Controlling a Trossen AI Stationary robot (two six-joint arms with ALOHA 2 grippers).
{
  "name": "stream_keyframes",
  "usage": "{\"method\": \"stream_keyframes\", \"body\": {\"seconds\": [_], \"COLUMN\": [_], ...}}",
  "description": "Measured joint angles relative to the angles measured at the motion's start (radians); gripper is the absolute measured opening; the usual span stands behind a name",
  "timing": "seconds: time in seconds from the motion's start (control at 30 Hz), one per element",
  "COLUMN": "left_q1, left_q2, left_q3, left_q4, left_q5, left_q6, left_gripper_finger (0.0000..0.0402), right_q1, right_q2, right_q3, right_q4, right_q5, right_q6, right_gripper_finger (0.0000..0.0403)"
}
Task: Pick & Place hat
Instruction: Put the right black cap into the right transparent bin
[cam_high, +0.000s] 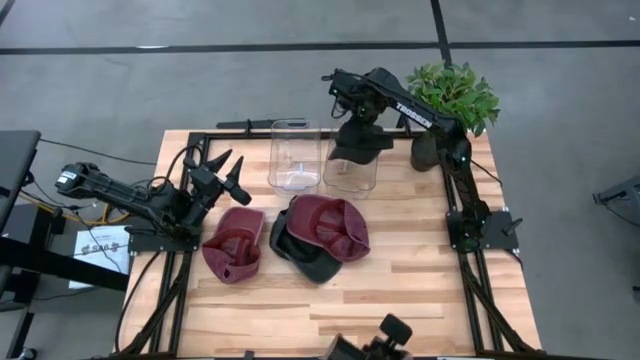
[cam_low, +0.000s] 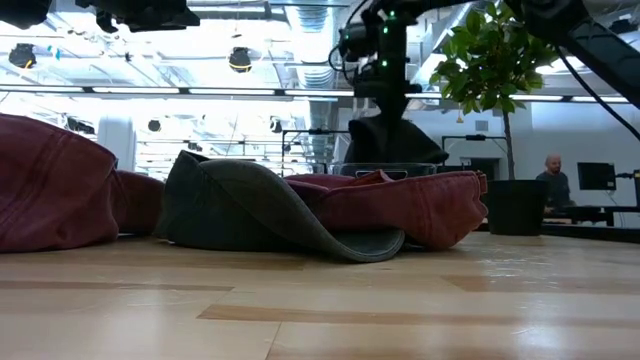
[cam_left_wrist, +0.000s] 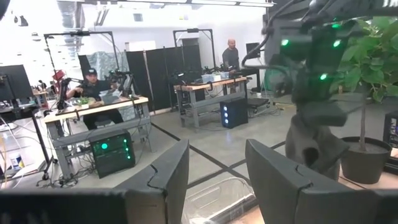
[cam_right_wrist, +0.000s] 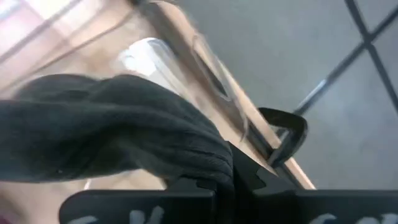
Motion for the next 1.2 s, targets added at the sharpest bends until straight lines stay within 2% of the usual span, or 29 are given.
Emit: {"method": "stream_keyframes", "body": {"seconds": [0.17,0.33,0.53,0.8,1.2], "left_q1": [0.0,0.0,0.0,0.0,0.0], "left_q2": [0.009,0.027,0.039,0.041,0.041], "left_q3": [0.0,0.0,0.0,0.0,0.0], "left_q4": [0.001,-0.001,0.001,0.0,0.0], "left_q5": [-0.005,-0.013,-0.015,-0.015,-0.015], "left_q6": [0.0,0.002,0.003,0.003,0.003], "left_gripper_finger": [0.0156,0.0156,0.0156,0.0156,0.0156], "right_q1": [-0.022,-0.011,0.005,0.01,0.012], "right_q2": [0.044,0.1,0.147,0.141,0.139], "right_q3": [-0.001,0.0,-0.001,-0.001,0.0], "right_q4": [0.02,0.087,0.144,0.188,0.22], "right_q5": [0.051,0.082,0.208,0.353,0.42], "right_q6": [0.008,-0.049,-0.085,-0.089,-0.127], "right_gripper_finger": [0.0,0.0,0.0,0.0,0.0007]}}
